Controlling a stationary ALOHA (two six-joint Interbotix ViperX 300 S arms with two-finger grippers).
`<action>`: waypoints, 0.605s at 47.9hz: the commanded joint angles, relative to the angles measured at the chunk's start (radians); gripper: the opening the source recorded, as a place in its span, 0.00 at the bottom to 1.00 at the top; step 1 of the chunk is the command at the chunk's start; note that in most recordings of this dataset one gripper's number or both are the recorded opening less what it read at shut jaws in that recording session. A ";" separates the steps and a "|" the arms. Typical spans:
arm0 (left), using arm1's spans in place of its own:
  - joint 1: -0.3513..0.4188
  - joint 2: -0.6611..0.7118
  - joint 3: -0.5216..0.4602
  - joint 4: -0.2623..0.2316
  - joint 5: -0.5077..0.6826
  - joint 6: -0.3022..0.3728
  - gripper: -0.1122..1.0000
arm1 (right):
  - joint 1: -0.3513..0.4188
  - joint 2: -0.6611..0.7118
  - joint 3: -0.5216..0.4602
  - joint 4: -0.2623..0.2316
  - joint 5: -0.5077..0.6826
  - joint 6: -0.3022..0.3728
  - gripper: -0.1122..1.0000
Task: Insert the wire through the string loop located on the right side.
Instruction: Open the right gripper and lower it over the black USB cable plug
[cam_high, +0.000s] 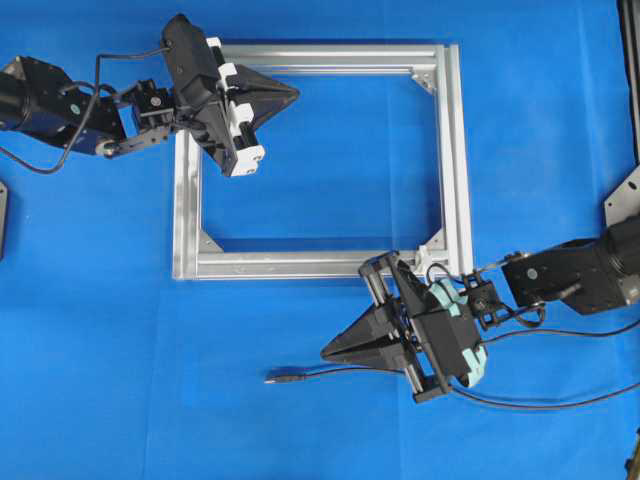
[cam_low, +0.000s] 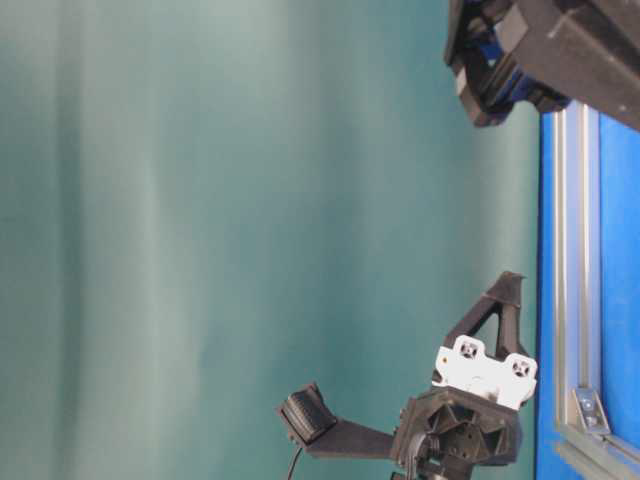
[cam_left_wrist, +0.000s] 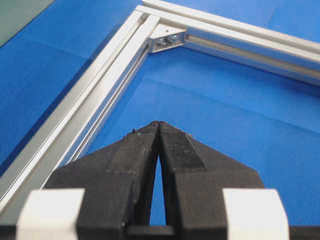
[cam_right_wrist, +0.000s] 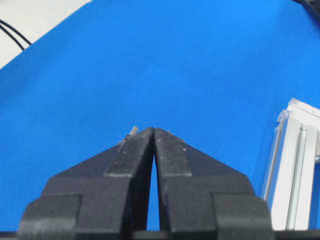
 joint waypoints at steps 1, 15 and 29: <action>-0.009 -0.063 -0.009 0.020 0.034 0.015 0.10 | 0.006 -0.038 -0.018 0.000 -0.006 0.002 0.10; -0.012 -0.066 -0.008 0.020 0.051 0.018 0.10 | 0.014 -0.067 -0.015 -0.002 0.020 0.017 0.05; -0.012 -0.069 -0.008 0.020 0.049 0.018 0.10 | 0.021 -0.067 -0.014 -0.002 0.021 0.055 0.15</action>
